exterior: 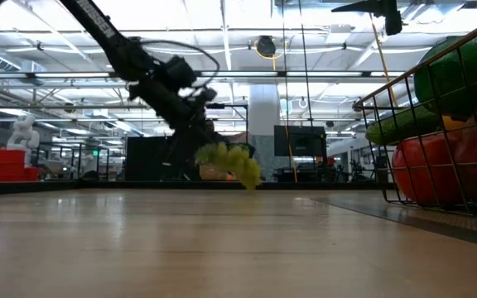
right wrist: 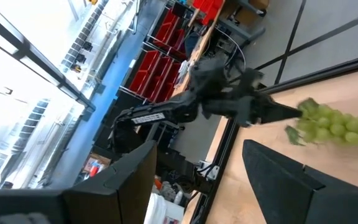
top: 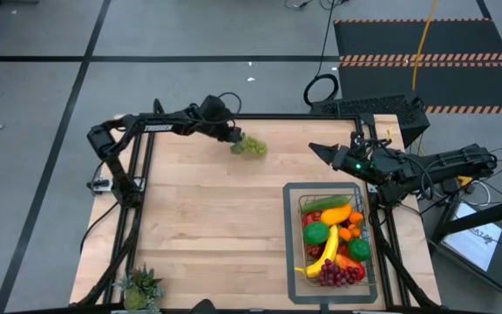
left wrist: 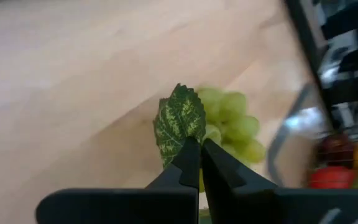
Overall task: Build produce basket
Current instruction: Put the green grapes into the wire basket
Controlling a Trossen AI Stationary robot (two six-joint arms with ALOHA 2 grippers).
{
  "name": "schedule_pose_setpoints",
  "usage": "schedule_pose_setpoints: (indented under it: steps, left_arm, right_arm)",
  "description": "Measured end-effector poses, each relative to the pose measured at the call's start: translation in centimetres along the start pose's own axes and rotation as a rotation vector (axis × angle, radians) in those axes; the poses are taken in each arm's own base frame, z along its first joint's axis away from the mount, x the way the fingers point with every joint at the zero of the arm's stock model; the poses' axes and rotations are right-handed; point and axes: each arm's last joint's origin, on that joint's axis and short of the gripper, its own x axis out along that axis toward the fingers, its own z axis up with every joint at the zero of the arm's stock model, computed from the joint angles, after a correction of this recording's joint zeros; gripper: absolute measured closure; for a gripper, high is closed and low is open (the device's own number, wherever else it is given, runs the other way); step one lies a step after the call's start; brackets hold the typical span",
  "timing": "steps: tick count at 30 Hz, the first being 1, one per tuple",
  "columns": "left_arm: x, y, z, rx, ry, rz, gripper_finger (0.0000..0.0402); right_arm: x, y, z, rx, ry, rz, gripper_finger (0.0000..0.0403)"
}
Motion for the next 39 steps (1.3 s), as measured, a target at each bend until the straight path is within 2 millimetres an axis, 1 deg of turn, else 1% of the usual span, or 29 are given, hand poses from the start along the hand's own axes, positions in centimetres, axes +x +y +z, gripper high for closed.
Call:
schedule_pose_setpoints:
  steps: [6, 10, 15, 19, 21, 23, 25, 29, 33, 36, 39]
  left_arm:
    - [-3.2, -3.1, 1.0, 0.033, -0.118, -0.106, 0.0399]
    - [-5.0, -5.1, 1.5, 0.048, -0.183, -0.213, 0.0400]
    - [-7.5, -8.3, 1.9, 0.086, -0.315, -0.375, 0.0399]
    - [-8.9, -10.4, 2.2, 0.090, -0.439, -0.487, 0.0399]
    - [-9.5, -11.6, 2.2, 0.122, -0.522, -0.536, 0.0399]
    - [-9.7, -12.5, 2.1, 0.140, -0.578, -0.573, 0.0399]
    - [-9.7, -13.2, 1.9, 0.123, -0.605, -0.601, 0.0399]
    - [-9.7, -15.1, 1.3, 0.110, -0.627, -0.603, 0.0399]
    - [-10.1, -18.0, 0.6, 0.136, -0.622, -0.592, 0.0399]
    - [-10.8, -20.2, 0.4, 0.161, -0.644, -0.541, 0.0399]
    - [-11.5, -21.9, 0.1, 0.154, -0.698, -0.447, 0.0399]
  right_arm:
    - [0.0, -0.2, -0.1, -0.029, 0.004, -0.020, 0.0167]
    - [0.0, -0.5, -0.2, -0.049, 0.014, -0.043, 0.0167]
    - [0.0, -0.7, -0.2, -0.102, 0.021, -0.058, 0.0167]
    - [0.0, -0.7, -0.2, -0.154, 0.024, -0.059, 0.0167]
    - [0.0, -0.7, -0.2, -0.176, 0.024, -0.059, 0.0167]
    - [0.0, -0.7, -0.2, -0.203, 0.025, -0.059, 0.0167]
    - [0.0, -0.7, -0.2, -0.231, 0.026, -0.058, 0.0167]
    - [0.0, -0.6, -0.2, -0.273, 0.023, -0.050, 0.0167]
    - [0.0, -0.3, -0.1, -0.297, 0.017, -0.022, 0.0167]
    - [0.0, -0.3, -0.2, -0.335, 0.044, -0.005, 0.0167]
    - [0.0, -0.2, -0.2, -0.342, 0.070, 0.019, 0.0167]
